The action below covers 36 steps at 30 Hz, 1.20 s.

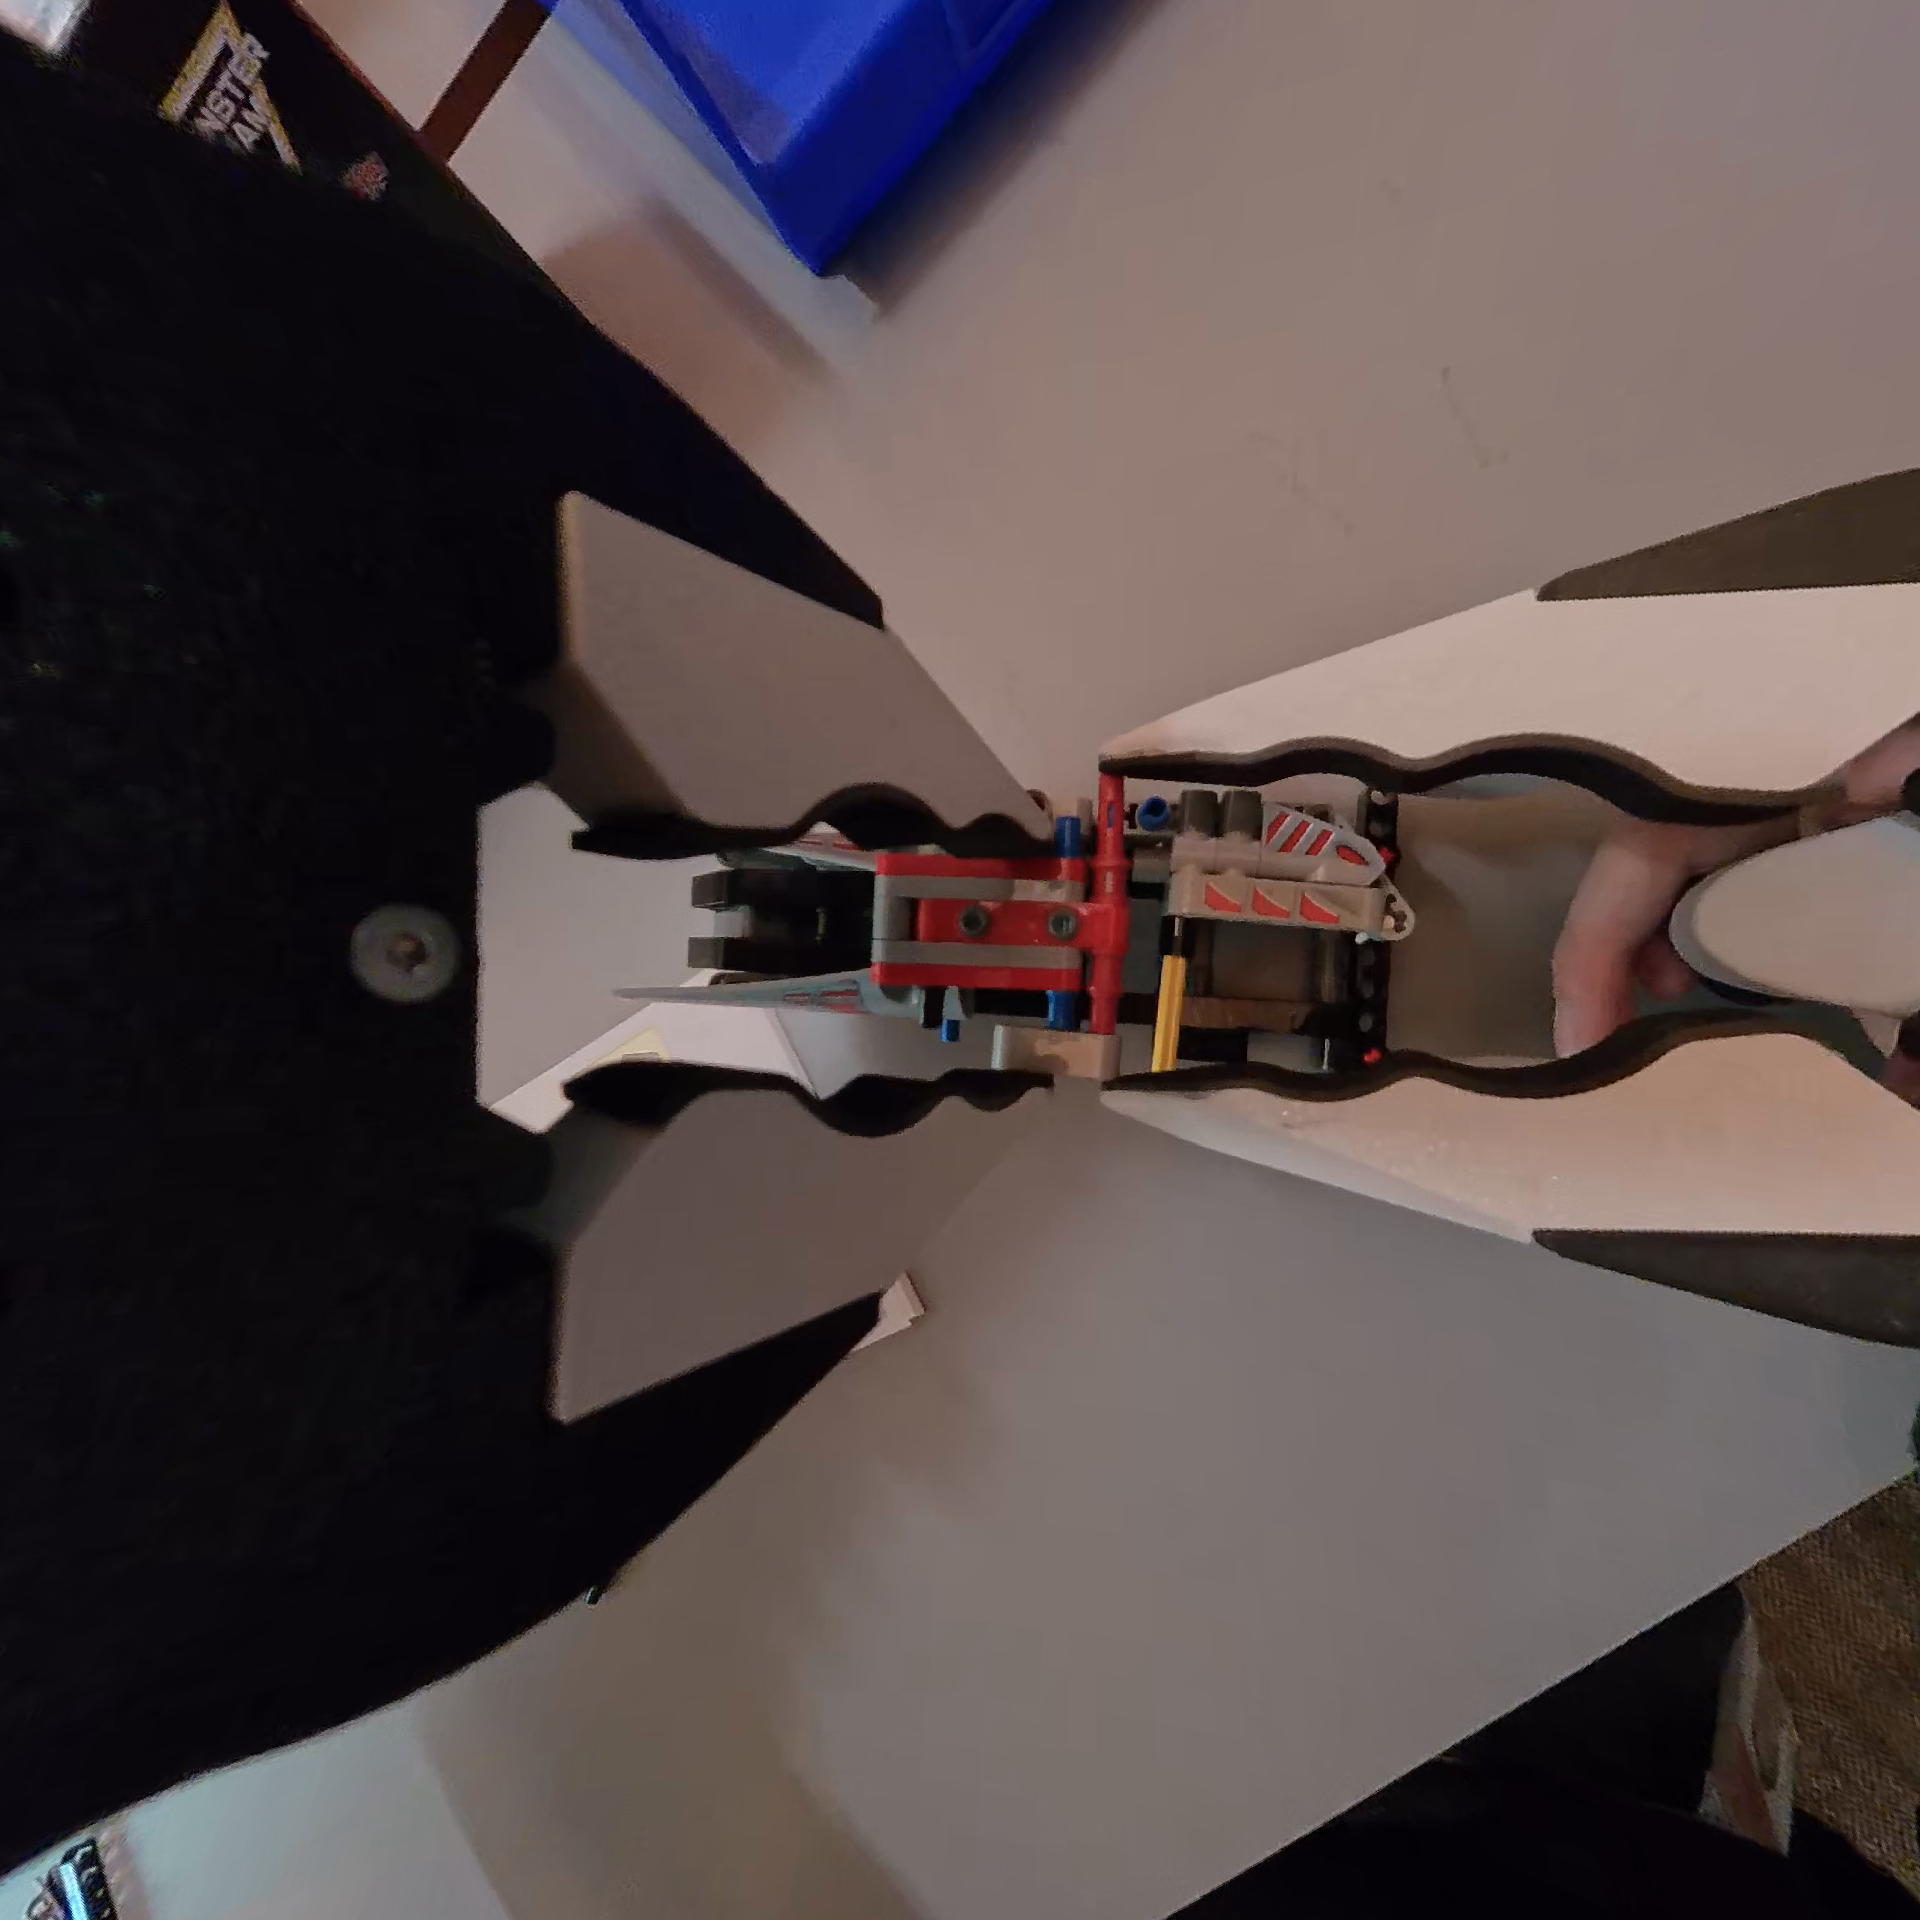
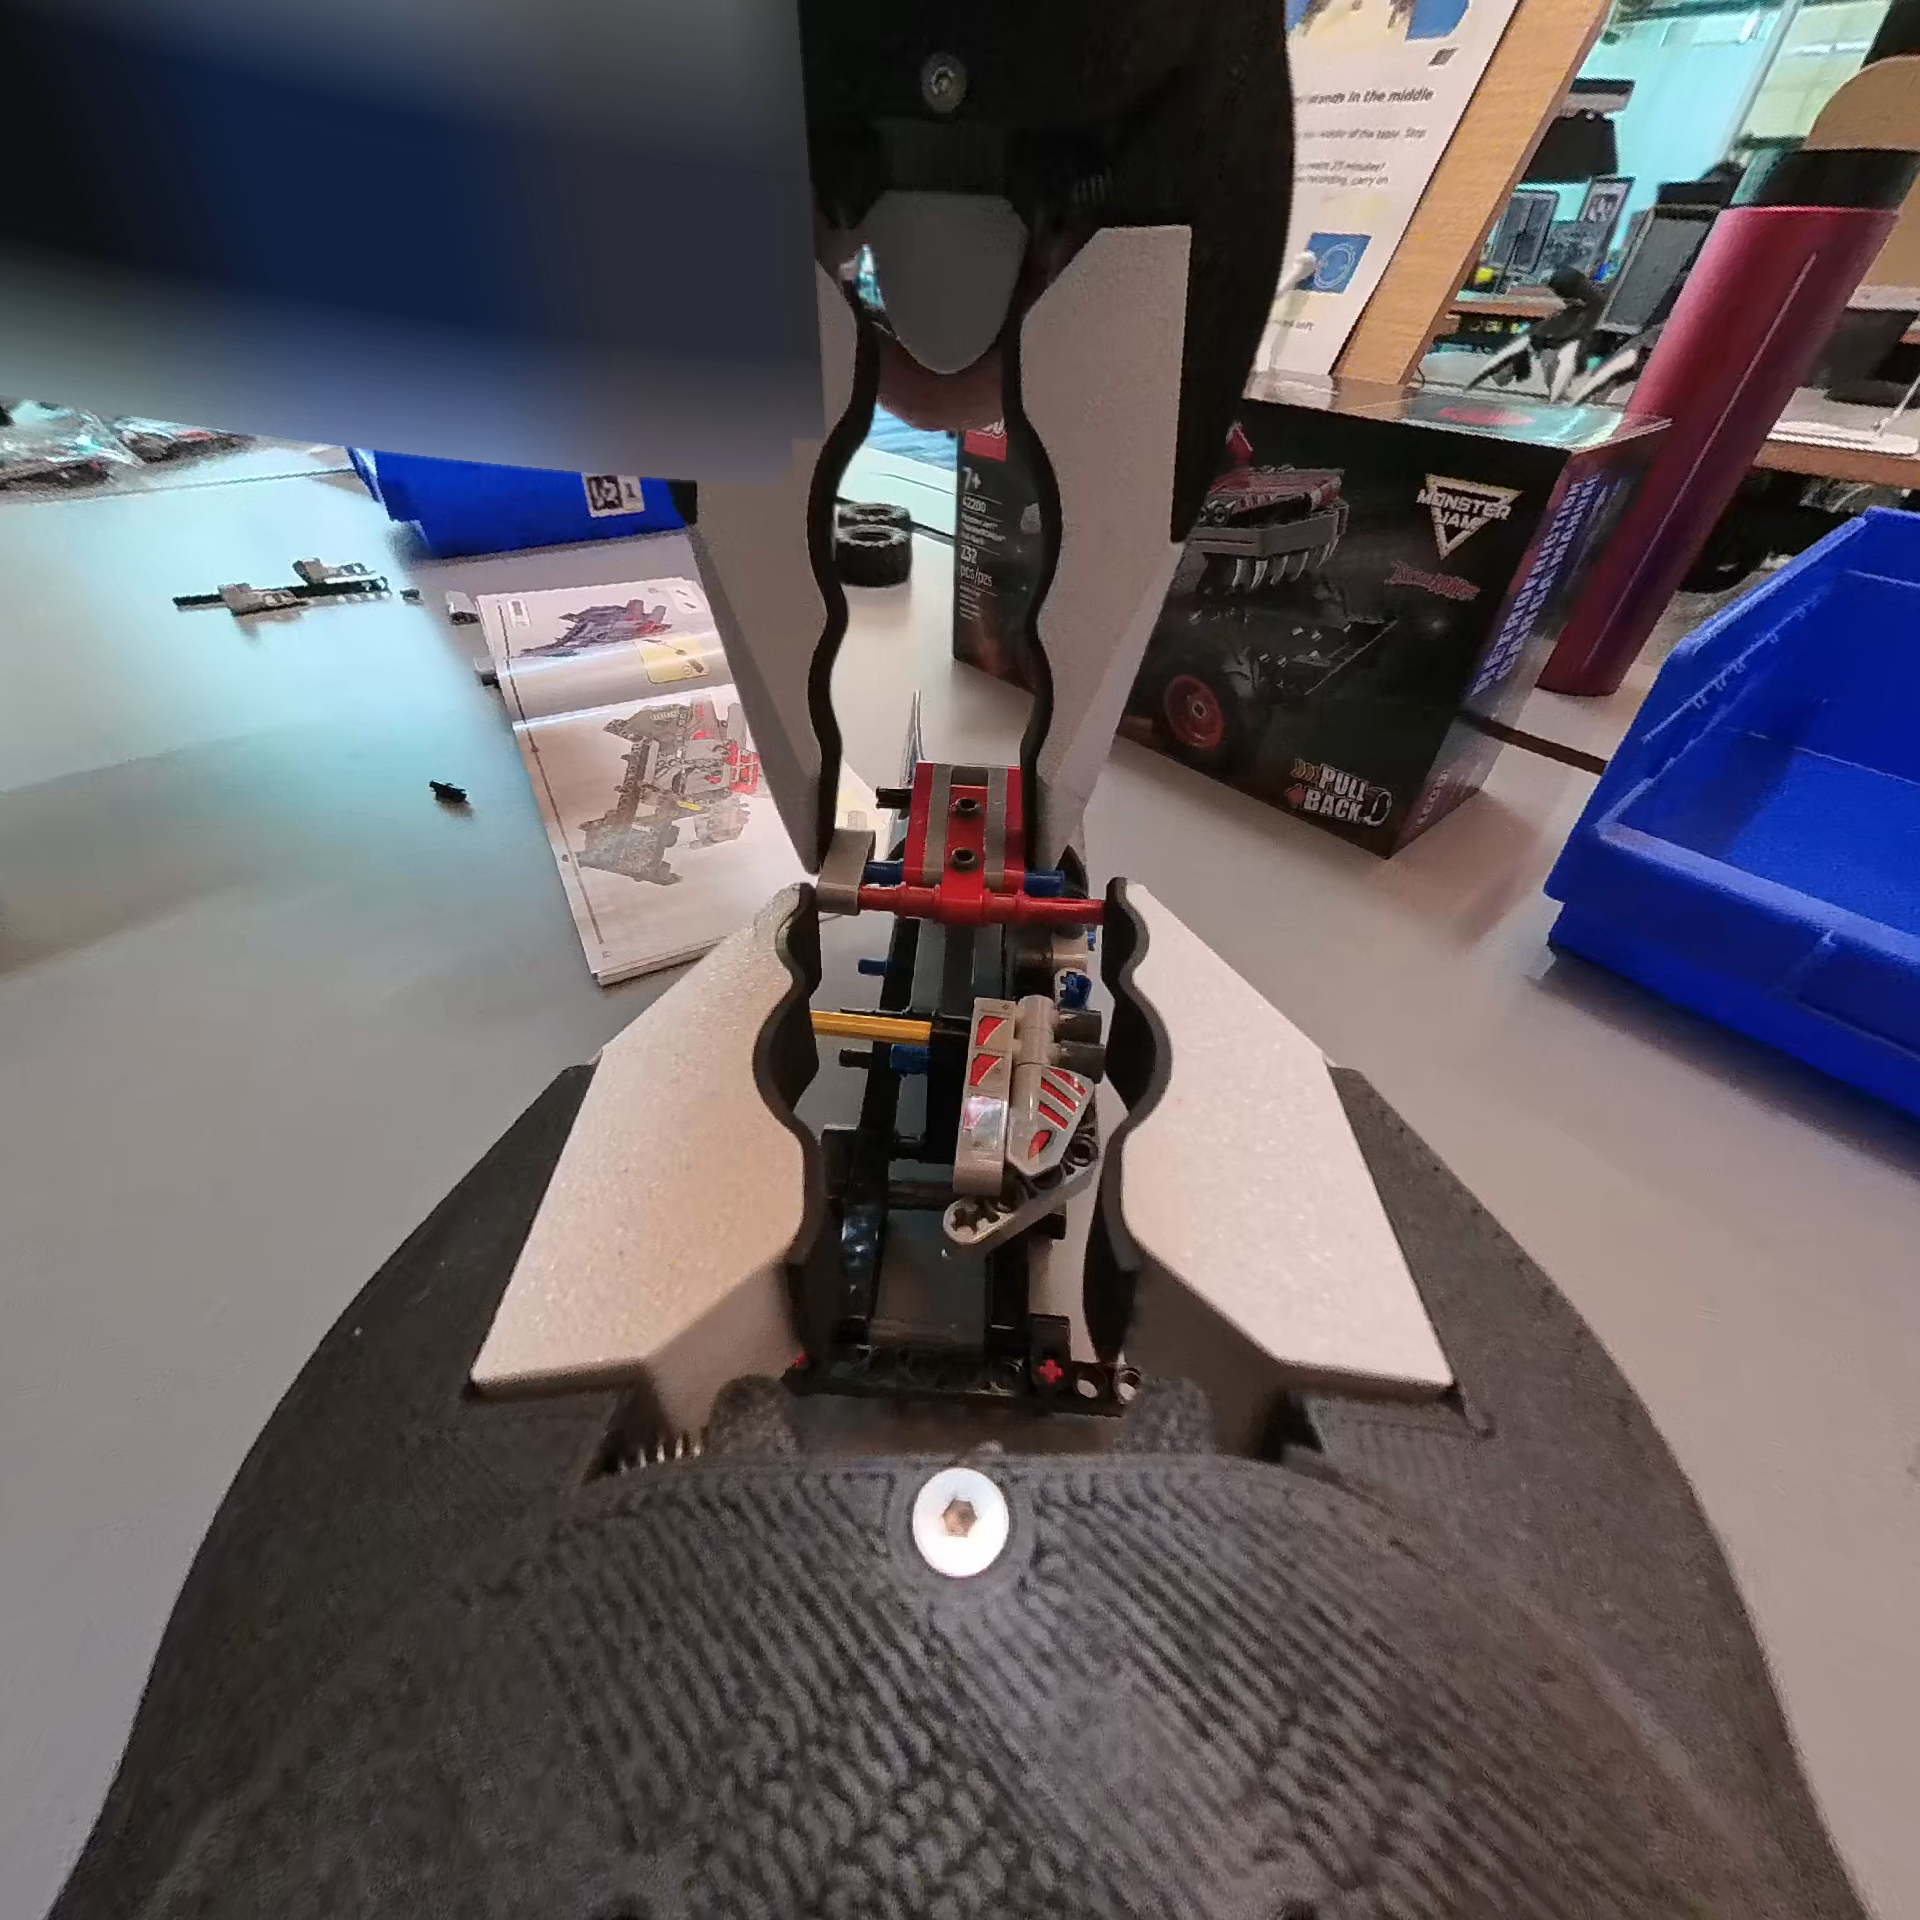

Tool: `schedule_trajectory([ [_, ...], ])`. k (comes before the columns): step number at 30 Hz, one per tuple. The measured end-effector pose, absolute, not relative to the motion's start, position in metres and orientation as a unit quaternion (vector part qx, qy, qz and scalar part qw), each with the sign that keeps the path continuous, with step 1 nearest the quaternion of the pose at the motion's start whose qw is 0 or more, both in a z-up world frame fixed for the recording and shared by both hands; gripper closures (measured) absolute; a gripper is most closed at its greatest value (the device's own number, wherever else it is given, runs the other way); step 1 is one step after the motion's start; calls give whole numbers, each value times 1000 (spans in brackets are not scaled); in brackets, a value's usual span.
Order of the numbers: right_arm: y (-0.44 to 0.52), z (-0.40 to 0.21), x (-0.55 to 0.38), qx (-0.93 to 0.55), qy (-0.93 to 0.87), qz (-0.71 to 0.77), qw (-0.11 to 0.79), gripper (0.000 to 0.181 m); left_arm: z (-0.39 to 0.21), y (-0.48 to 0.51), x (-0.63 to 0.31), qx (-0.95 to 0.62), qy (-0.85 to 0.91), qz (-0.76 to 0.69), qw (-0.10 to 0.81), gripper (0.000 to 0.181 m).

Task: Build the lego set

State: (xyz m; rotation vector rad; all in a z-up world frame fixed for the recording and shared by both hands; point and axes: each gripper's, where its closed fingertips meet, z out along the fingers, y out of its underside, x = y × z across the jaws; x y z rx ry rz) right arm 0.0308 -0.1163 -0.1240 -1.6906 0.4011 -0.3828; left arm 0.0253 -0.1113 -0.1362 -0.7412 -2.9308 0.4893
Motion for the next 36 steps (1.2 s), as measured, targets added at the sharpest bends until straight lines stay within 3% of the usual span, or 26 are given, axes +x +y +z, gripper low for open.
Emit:
schedule_trajectory([
  [1,-116,-124,31,-737,176,-166,631,128,-136,-111,25,-241,-956,160,40,144],
  [8,-118,-125,28,-745,170,-180,619,127,-139,-111,24,-231,-959,160,39,141],
  [12,-136,-117,24,-747,191,-173,613,125,-135,-113,34,-226,-958,172,-21,127],
  [18,-145,-143,28,-771,236,-139,575,116,-106,-96,35,-141,-931,315,-117,119],
  [23,-138,-143,32,-772,208,-163,578,157,-114,-51,21,19,-879,448,-159,121],
  [31,-137,-143,42,-761,295,-165,554,158,-152,-8,39,135,-863,423,-243,126],
  [36,-150,-144,47,-649,477,-142,575,157,-157,-37,50,172,-869,437,-156,129],
])
